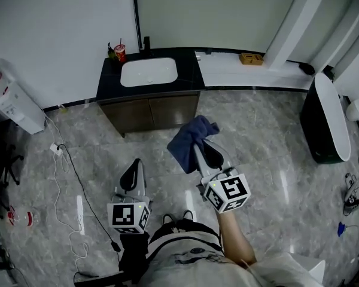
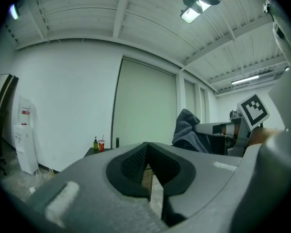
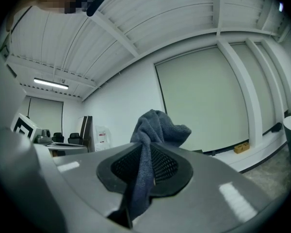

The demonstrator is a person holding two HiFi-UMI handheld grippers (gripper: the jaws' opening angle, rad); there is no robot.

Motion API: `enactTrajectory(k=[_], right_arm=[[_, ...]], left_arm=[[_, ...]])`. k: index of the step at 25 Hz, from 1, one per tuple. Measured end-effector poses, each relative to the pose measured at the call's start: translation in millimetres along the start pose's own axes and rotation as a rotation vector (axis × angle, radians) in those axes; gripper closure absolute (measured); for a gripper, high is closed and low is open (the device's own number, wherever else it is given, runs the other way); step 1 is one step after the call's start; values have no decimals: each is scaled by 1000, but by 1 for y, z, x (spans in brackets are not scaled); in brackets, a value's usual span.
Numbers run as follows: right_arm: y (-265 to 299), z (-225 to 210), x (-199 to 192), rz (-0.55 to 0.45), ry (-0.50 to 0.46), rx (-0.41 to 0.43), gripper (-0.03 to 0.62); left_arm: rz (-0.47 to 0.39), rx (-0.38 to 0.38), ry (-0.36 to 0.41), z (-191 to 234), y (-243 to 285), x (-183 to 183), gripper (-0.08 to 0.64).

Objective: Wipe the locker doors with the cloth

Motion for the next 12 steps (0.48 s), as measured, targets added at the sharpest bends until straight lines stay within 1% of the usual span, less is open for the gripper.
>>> enactTrajectory(k=[7,12], right_arm=[[-4,-7,13,-26,3,19,538],[-3,-13,17,-32,1,23,538]], left_arm=[[-11,10,25,-8,4,12,560],[-14,8,27,-11,9,15,560]])
Point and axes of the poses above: the fingertips, and each gripper's own axes: y forward along the fingers, z to its left, x out of its top, the point moved 2 cm from there along -y, backward along the fingers, and after that the axes turned 15 degrees about -x, right-handed, at the moved point
